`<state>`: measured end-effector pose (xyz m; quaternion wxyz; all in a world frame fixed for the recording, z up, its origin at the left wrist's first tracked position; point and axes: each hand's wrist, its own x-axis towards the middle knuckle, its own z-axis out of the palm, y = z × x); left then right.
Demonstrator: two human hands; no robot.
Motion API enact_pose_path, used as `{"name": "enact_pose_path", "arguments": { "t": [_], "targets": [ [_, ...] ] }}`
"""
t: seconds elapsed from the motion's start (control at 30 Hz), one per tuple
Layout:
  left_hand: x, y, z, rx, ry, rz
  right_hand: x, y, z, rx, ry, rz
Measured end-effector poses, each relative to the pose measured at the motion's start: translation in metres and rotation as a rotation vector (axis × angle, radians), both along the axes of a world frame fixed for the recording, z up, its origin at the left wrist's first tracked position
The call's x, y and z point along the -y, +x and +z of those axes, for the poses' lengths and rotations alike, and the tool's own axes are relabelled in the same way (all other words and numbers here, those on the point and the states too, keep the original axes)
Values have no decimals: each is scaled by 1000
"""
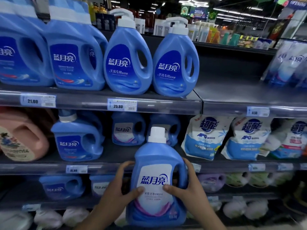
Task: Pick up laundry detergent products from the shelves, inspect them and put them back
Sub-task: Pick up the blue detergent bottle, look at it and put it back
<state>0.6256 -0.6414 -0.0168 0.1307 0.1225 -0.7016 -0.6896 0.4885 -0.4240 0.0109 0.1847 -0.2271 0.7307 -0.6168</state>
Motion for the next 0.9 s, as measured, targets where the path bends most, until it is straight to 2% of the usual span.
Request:
{"name": "enact_pose_path", "arguments": {
  "t": [0.2,0.5,0.9],
  "targets": [
    [5,-61,-3,7,-23,17,6,-53,9,-90,44,-65],
    [46,-152,-4,12,-48,131,61,-144,0,-216,63,-83],
    [73,-178,-50,64,-229,204,92,-181,-51,-209,60,2]
  ]
}}
